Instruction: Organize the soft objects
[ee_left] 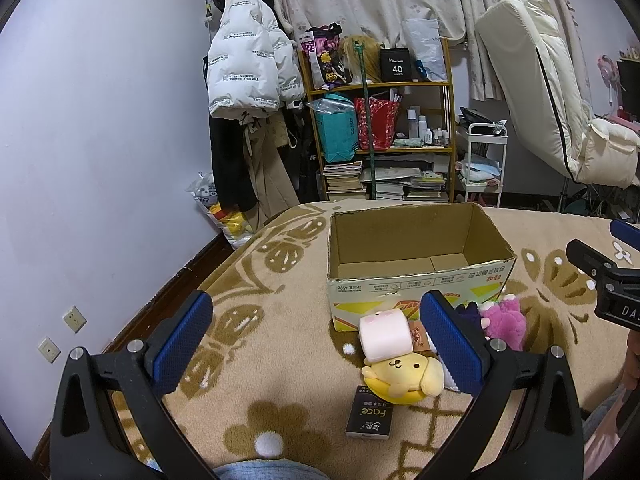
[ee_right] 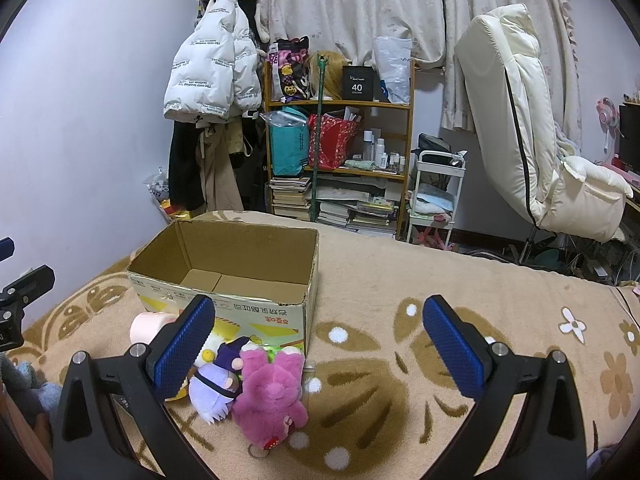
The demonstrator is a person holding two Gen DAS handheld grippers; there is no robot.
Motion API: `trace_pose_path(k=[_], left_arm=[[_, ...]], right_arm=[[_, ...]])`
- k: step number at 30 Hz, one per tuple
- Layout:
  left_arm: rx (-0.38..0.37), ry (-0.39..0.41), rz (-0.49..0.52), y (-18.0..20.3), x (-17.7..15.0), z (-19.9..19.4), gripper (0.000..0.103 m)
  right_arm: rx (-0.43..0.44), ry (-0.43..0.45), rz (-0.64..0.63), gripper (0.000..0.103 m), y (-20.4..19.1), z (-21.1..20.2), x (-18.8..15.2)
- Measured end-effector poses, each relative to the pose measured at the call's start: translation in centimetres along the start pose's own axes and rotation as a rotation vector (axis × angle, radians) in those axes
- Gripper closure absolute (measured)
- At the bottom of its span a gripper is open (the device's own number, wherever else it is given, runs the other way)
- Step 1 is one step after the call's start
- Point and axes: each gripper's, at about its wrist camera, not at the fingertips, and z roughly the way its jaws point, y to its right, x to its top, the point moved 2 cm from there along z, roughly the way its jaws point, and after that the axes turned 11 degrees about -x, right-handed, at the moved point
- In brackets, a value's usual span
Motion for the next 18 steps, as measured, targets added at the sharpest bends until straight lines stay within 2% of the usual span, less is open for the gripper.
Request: trace_pose_path(k=[18], left_arm=[[0.001,-0.002,-0.010,-0.69,0.35,-0.22,0.001]], right_arm=[[0.001,-0.002,-0.004,0.000,0.00,0.23,-0.69]])
